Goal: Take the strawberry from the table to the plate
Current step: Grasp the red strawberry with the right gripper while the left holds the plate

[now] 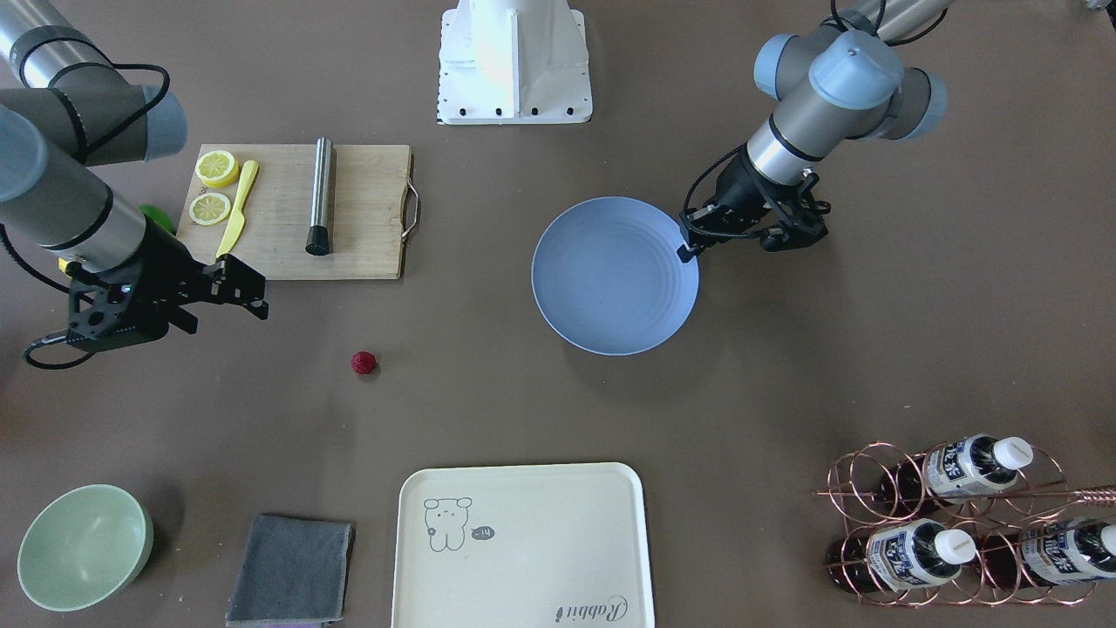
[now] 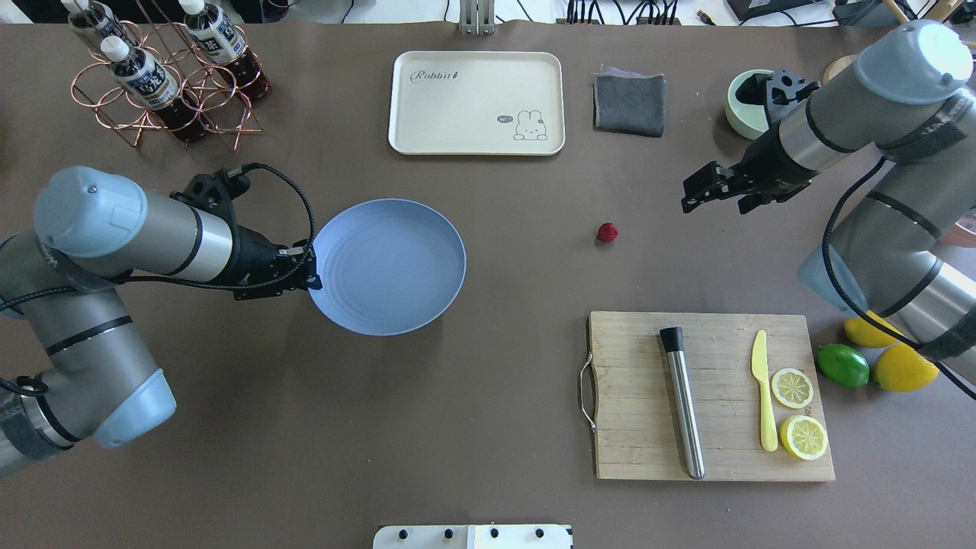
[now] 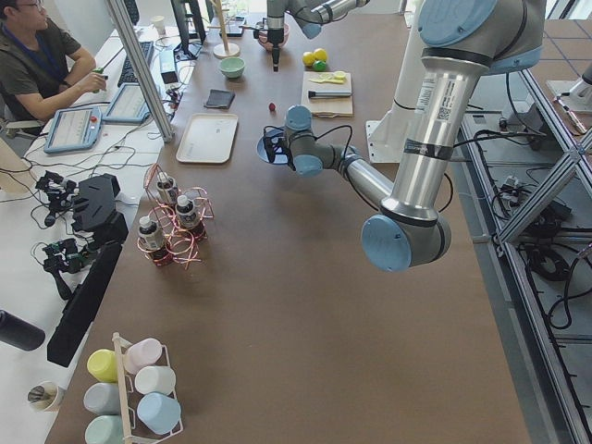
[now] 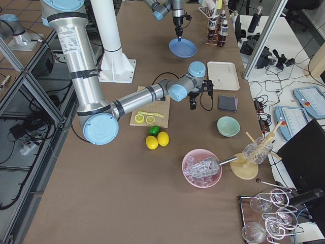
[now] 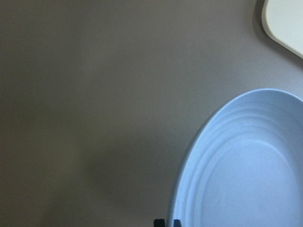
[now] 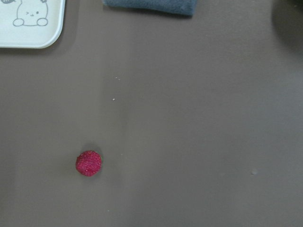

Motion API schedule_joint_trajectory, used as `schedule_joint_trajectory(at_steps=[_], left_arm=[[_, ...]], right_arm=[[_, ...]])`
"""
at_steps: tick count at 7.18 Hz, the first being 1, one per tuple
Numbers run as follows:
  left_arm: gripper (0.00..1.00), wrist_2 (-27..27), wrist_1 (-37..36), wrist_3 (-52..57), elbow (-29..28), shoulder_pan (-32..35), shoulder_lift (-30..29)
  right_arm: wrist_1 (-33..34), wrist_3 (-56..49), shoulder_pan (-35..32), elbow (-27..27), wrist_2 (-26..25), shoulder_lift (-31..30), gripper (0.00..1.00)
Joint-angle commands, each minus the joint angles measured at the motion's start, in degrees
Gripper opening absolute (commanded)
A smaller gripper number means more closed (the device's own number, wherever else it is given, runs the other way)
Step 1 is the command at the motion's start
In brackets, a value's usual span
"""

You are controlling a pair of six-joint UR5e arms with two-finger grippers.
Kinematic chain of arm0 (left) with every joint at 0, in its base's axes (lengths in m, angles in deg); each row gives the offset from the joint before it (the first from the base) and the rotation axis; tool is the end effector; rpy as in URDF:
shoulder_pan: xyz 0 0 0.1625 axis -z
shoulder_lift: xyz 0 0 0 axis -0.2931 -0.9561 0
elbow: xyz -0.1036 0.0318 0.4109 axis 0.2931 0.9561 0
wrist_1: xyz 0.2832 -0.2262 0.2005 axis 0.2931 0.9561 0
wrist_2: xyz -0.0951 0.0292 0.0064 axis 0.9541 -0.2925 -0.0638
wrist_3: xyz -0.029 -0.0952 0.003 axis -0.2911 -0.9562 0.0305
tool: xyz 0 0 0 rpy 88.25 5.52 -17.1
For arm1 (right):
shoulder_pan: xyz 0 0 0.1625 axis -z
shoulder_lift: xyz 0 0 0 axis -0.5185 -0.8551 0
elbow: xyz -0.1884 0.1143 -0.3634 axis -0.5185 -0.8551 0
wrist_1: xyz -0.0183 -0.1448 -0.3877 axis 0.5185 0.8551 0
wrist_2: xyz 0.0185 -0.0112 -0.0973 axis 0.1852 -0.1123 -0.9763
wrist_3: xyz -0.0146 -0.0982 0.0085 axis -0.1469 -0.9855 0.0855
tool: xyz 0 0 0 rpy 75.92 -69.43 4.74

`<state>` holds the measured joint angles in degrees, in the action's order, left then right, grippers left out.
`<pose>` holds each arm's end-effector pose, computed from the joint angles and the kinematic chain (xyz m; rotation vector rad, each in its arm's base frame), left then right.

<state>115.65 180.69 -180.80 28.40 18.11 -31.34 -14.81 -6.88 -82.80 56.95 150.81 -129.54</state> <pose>0.4286 -0.4153 0.3298 -0.0495 1.1656 -0.3510 -0.3276 -0.5296 0.3770 0.0918 -0.9683 -0.0443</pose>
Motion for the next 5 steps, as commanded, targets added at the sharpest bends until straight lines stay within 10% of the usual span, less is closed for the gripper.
schedule_joint_trajectory(at_steps=[1,5], left_arm=[[0.0,-6.66,-0.11,-2.24,-1.26,-6.92,-2.32],[0.0,-10.81,-0.2,-4.8,-2.94,-10.9,-5.76]], right_arm=[[0.07,3.42,4.19,-3.97,-4.67,4.92,0.98],[-0.2,6.14,8.32,-9.53,-9.32,10.13,0.98]])
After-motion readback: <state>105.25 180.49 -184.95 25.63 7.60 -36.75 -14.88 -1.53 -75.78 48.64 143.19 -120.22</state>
